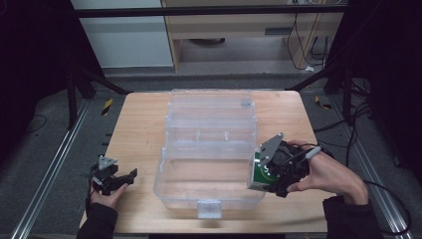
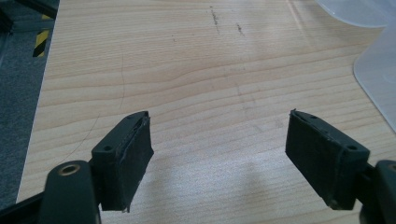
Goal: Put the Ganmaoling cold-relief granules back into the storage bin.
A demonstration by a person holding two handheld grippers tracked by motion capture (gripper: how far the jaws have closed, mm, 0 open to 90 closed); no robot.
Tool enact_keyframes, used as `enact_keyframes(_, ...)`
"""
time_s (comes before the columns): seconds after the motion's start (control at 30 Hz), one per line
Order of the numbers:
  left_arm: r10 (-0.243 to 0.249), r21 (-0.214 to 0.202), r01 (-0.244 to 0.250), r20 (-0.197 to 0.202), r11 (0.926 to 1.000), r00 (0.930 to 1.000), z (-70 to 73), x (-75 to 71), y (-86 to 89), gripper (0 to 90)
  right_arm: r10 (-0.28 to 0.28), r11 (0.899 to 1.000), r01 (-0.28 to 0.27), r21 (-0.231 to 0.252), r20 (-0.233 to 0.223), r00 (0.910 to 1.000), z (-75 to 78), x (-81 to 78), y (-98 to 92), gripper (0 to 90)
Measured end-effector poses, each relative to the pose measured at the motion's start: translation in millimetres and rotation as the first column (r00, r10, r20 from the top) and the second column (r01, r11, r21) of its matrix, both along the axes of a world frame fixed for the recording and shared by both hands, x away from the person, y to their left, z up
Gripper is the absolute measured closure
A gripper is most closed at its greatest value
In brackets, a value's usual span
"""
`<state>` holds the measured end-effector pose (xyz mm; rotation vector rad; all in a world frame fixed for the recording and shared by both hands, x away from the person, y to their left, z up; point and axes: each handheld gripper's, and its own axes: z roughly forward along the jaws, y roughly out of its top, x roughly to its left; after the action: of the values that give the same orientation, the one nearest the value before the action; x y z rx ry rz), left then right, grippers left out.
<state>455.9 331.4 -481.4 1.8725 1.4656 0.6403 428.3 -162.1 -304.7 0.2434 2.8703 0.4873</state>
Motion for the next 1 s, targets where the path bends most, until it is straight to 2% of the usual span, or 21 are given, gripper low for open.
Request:
enact_keyframes(0.3,0.000,0.001,0.000,-0.002,1.0000,1.0000,0.0,0.1,0.4,22.1,0.004,1.000,-0.004,0.010,0.010,0.9999,-6.8,11.5,19.8,15.8)
enact_keyframes(0.57,0.001,0.001,-0.001,0.000,1.0000,1.0000,0.5,-0.3,0.9,22.1,0.014,1.000,-0.014,0.014,0.010,0.9999,-16.2,16.4,29.0,15.8)
enact_keyframes(1.0,0.002,0.000,-0.002,0.001,1.0000,1.0000,0.6,-0.3,1.1,22.1,0.015,1.000,-0.015,-0.010,-0.040,0.9991,-47.1,22.3,36.3,15.9)
